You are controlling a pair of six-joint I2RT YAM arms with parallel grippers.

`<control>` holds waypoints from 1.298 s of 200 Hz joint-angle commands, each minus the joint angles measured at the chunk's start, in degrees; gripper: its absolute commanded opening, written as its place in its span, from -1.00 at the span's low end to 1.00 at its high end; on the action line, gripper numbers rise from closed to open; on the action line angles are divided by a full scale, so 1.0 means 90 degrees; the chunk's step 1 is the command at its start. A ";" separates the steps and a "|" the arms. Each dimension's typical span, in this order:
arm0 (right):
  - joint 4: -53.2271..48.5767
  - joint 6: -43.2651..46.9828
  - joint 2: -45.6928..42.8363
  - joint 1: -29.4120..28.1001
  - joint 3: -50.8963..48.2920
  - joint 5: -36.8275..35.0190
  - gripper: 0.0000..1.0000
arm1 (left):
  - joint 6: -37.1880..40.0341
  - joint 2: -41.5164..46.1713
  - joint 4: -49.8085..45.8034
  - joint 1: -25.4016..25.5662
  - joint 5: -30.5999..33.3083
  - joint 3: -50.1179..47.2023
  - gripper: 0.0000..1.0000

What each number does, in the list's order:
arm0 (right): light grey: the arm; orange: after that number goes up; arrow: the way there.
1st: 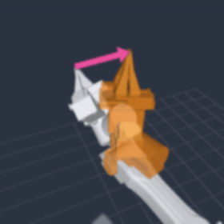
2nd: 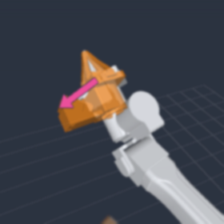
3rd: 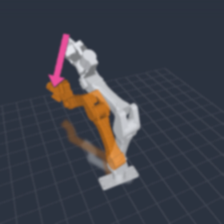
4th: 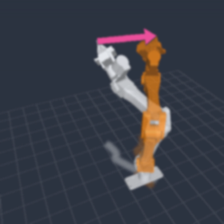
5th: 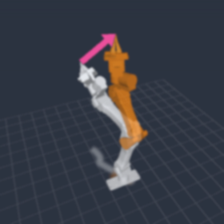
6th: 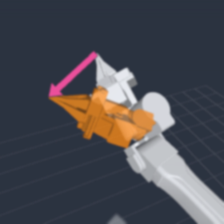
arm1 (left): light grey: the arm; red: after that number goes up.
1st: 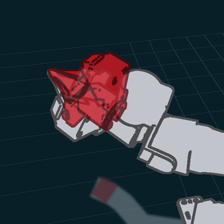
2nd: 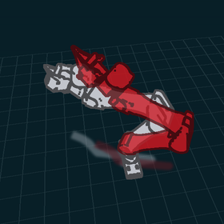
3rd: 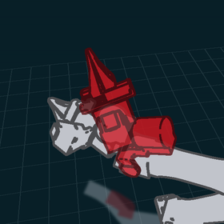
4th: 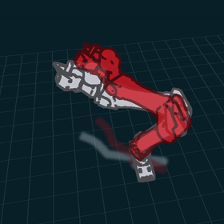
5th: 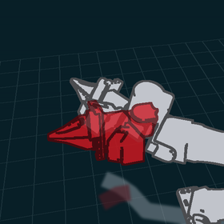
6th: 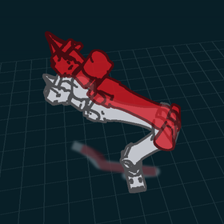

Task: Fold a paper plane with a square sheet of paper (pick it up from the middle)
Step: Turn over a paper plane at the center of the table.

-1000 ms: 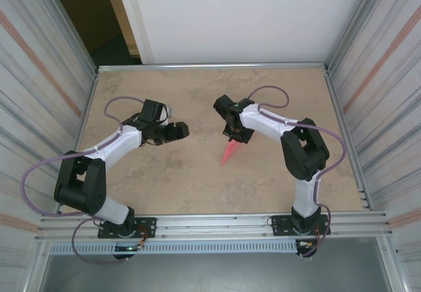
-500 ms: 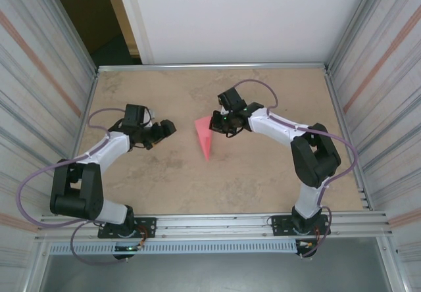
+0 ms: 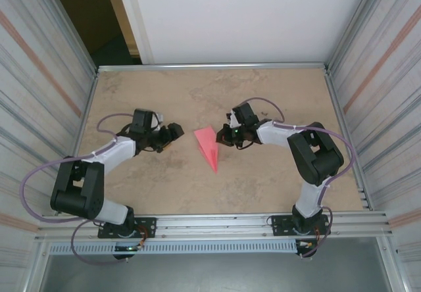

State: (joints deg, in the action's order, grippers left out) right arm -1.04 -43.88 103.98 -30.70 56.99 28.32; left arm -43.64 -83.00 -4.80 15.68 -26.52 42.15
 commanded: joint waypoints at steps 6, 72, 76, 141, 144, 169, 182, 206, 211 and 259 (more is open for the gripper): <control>0.0413 0.0146 -0.0104 0.0127 -0.0214 0.0101 -0.94 | -0.0198 -0.0074 0.0216 0.0356 0.0159 -0.0148 0.53; 0.0506 0.0256 -0.0245 0.0312 -0.0603 -0.0012 -0.86 | -0.0415 -0.0418 0.0495 0.1004 0.0457 -0.0144 0.42; 0.0506 0.0271 -0.0254 0.0320 -0.0624 -0.0019 -0.87 | -0.0427 -0.0452 0.0528 0.1025 0.0429 -0.0133 0.40; 0.0546 0.0326 -0.0245 0.0386 -0.0775 -0.0002 -0.87 | -0.0337 -0.1309 0.1147 0.1412 -0.0409 0.0493 0.03; 0.0549 0.0332 -0.0245 0.0384 -0.0776 0.0006 -0.87 | -0.0328 -0.1324 0.1153 0.1431 -0.0425 0.0524 0.03; 0.0540 0.0337 -0.0250 0.0388 -0.0774 -0.0007 -0.88 | -0.0255 -0.1458 0.1161 0.1489 -0.0459 0.0676 0.06; 0.0536 0.0340 -0.0246 0.0385 -0.0771 -0.0010 -0.88 | -0.0249 -0.1511 0.1216 0.1502 -0.0527 0.0714 0.06; 0.0535 0.0336 -0.0243 0.0382 -0.0771 -0.0008 -0.88 | -0.0139 -0.1626 0.1059 0.1577 -0.0569 0.0891 0.07; 0.0530 0.0335 -0.0238 0.0383 -0.0775 -0.0017 -0.88 | -0.0107 -0.1667 0.0995 0.1595 -0.0586 0.0952 0.08; 0.0506 0.0331 -0.0235 0.0384 -0.0747 -0.0035 -0.89 | 0.0206 -0.1985 -0.0291 0.1882 0.0193 0.1676 -0.12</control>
State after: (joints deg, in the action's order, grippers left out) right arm 3.46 -42.76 103.44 -27.62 50.35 28.34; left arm -44.51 -100.36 -0.23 31.31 -29.08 54.28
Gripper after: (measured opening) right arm 0.062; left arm 0.462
